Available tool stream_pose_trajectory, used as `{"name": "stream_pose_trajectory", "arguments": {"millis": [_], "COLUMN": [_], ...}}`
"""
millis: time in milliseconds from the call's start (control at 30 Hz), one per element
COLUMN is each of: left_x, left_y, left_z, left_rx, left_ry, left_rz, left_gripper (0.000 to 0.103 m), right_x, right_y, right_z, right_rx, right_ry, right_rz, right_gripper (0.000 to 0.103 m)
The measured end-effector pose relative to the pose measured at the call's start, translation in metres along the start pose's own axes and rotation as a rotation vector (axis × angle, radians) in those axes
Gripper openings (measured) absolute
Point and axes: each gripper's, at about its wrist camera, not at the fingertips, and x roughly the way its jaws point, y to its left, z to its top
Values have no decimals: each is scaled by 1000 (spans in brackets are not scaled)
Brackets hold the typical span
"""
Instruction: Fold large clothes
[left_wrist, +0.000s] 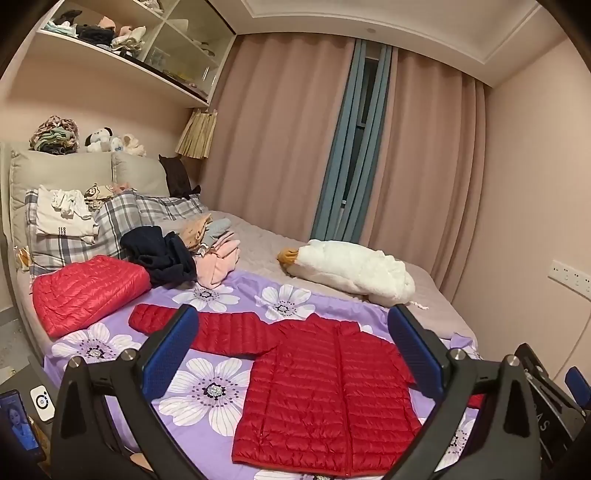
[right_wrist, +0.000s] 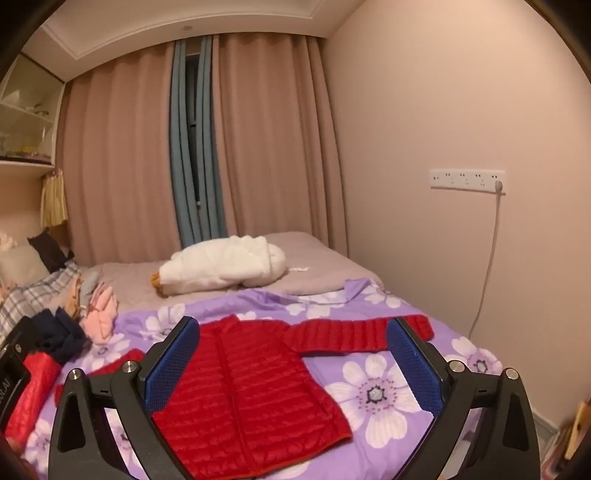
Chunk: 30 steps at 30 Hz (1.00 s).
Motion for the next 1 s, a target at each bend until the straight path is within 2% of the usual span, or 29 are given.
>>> {"name": "stream_pose_trajectory", "arguments": {"millis": [1000], "left_x": [-5], "left_y": [4], "left_z": [-1], "left_rx": [-19], "left_ry": [-10], "left_rz": [-6], "left_gripper": [103], "right_x": [-1], "right_y": [4], "right_z": [-8], "right_rx": [-7], "right_ry": [2], "right_rz": [18], "right_gripper": [100]}}
